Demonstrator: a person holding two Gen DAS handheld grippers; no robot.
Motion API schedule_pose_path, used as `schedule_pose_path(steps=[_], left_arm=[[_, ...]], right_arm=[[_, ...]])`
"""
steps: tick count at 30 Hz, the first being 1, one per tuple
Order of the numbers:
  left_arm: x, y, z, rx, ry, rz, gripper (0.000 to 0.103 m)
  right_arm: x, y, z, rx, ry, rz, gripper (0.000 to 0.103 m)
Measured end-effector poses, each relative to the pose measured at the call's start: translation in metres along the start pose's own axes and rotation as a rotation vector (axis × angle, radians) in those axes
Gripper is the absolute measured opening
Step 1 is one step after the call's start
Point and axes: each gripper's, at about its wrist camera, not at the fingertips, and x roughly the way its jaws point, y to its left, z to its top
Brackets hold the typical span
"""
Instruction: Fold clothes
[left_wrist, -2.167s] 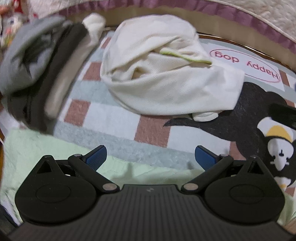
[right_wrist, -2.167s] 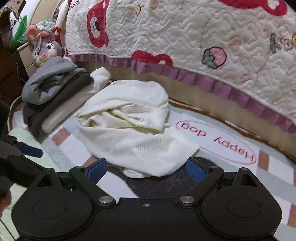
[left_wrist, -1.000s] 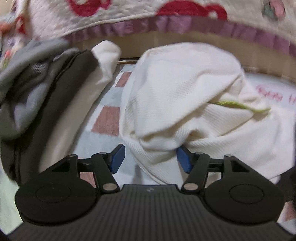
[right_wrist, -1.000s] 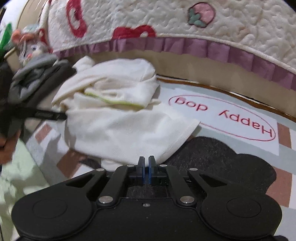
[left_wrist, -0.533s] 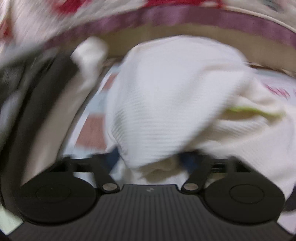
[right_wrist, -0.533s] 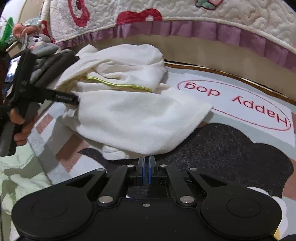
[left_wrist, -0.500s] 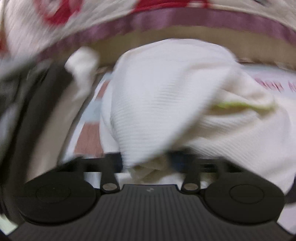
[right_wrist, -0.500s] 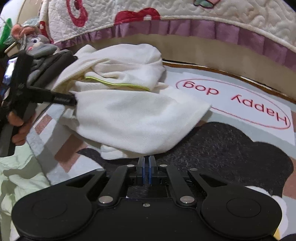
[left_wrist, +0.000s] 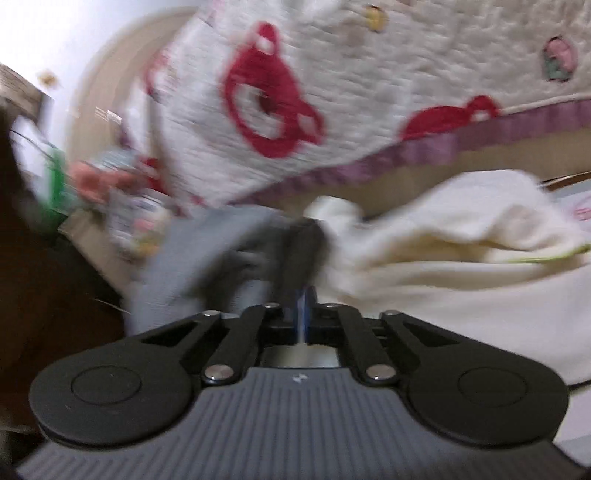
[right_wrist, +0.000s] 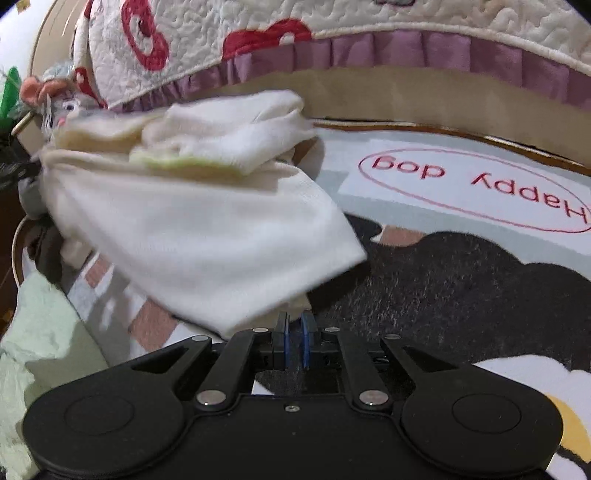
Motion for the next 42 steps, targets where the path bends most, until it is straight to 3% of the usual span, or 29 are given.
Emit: schedule_pose_path(steps=[1, 2, 4, 7, 10, 15, 17, 20, 25, 27, 28, 29, 37, 42], left_arm=[[0.003, 0.001, -0.007, 0.021, 0.008, 0.022, 0.0], [0.008, 0.002, -0.013, 0.033, 0.031, 0.026, 0.0], [0.017, 0.002, -0.025, 0.009, 0.104, -0.057, 0.0], [0.023, -0.002, -0.039, -0.075, 0.178, -0.22, 0.004], [0.017, -0.015, -0.05, -0.083, 0.194, -0.297, 0.005], [0.008, -0.025, -0.061, -0.11, 0.215, -0.378, 0.008], [0.005, -0.028, -0.065, -0.12, 0.224, -0.41, 0.014], [0.0, -0.034, -0.072, -0.136, 0.237, -0.458, 0.015], [0.002, -0.032, -0.067, -0.162, 0.241, -0.457, 0.015], [0.002, -0.031, -0.065, -0.174, 0.24, -0.467, 0.019], [0.002, -0.032, -0.065, -0.173, 0.241, -0.47, 0.023], [0.002, -0.033, -0.064, -0.172, 0.246, -0.472, 0.023], [-0.01, -0.048, -0.061, -0.142, 0.237, -0.483, 0.024], [-0.018, -0.049, -0.061, -0.18, 0.214, -0.555, 0.029]], right_arm=[[0.0, -0.002, 0.0, 0.013, -0.014, -0.003, 0.025], [-0.001, -0.004, 0.001, 0.025, -0.029, -0.006, 0.044], [0.002, -0.01, 0.0, 0.067, -0.037, -0.012, 0.052], [0.008, -0.021, -0.001, 0.158, -0.026, 0.029, 0.053], [0.018, -0.029, -0.005, 0.264, -0.007, 0.121, 0.057], [0.021, -0.016, -0.011, 0.287, 0.007, 0.116, 0.058], [0.023, -0.012, -0.012, 0.276, 0.008, 0.102, 0.058], [0.028, -0.011, -0.009, 0.277, -0.032, 0.111, 0.058], [0.04, -0.011, -0.001, 0.271, -0.073, 0.12, 0.058], [0.04, -0.012, -0.004, 0.261, -0.083, 0.137, 0.041], [0.04, -0.012, -0.006, 0.255, -0.089, 0.145, 0.015], [0.039, -0.011, -0.006, 0.248, -0.096, 0.15, 0.01], [0.011, 0.008, -0.005, 0.129, -0.153, 0.175, 0.006], [-0.009, 0.022, -0.005, 0.083, -0.183, 0.228, 0.006]])
